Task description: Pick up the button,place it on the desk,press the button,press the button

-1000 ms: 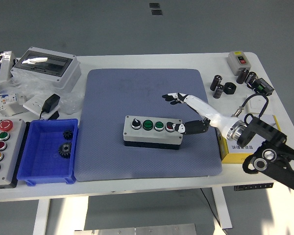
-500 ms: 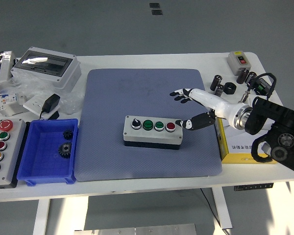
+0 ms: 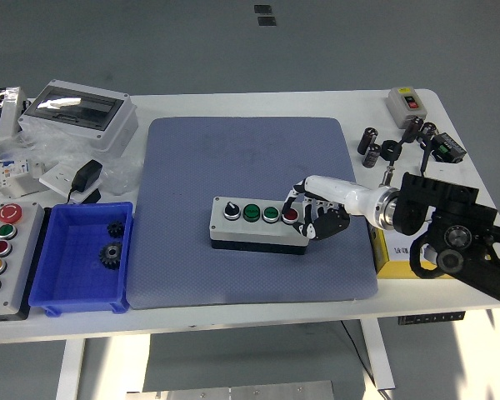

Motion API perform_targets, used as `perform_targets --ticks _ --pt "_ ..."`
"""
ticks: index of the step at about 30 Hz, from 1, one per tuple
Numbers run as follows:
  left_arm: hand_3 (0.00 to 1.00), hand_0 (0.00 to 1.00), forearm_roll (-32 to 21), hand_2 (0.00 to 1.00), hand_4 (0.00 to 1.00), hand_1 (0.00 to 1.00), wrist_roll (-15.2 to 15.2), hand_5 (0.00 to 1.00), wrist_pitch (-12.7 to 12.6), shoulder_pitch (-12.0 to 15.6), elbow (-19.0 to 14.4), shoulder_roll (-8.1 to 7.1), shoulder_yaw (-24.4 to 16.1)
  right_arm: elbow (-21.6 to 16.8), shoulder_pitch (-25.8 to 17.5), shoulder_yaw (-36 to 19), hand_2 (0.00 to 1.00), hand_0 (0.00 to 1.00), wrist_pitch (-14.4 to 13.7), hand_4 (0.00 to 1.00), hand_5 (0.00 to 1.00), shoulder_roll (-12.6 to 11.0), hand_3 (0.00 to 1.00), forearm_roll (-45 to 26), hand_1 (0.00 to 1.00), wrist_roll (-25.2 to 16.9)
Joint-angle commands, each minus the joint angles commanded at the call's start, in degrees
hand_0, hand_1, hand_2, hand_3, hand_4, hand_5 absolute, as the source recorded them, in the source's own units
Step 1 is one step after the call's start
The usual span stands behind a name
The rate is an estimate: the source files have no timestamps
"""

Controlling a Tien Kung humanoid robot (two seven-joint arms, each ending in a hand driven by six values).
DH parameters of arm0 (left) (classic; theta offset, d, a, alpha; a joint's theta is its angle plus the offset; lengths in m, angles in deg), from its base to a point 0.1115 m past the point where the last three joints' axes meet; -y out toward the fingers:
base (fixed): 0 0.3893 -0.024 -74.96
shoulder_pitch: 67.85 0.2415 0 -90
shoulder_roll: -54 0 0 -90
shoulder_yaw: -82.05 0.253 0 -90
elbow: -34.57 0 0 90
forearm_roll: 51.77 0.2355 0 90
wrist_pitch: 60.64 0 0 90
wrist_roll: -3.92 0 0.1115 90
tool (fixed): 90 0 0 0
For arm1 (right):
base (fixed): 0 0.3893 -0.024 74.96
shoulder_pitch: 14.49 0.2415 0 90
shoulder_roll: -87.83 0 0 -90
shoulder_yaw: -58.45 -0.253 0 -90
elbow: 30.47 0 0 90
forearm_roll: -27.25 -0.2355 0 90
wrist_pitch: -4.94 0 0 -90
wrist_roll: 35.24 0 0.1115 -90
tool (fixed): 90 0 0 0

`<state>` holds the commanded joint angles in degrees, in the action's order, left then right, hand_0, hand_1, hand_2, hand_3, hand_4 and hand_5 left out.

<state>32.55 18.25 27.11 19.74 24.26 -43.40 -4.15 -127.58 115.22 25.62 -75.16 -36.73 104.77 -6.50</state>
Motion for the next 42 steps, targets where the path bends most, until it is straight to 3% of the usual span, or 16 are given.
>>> perform_targets --ticks 8,20,42 --pt "0.584 0.623 0.19 0.524 0.631 0.586 -0.01 0.133 0.07 -0.14 0.00 0.07 -0.02 4.92 0.78 1.19 0.195 0.034 -1.89 0.575 0.002 3.35 0.682 1.04 0.107 -0.15" --pt "0.582 0.624 0.26 0.516 0.627 0.585 -0.15 0.140 0.11 -0.17 0.00 0.06 0.10 6.13 1.17 3.46 0.192 0.022 -3.43 0.570 0.002 5.87 0.680 1.59 0.099 -0.32" --pt "0.581 0.624 -1.10 0.513 0.622 0.586 -0.73 0.151 0.04 -0.06 0.00 0.01 1.22 5.96 1.14 6.27 0.191 0.018 -7.23 0.565 0.002 5.60 0.674 8.28 0.094 -0.09"
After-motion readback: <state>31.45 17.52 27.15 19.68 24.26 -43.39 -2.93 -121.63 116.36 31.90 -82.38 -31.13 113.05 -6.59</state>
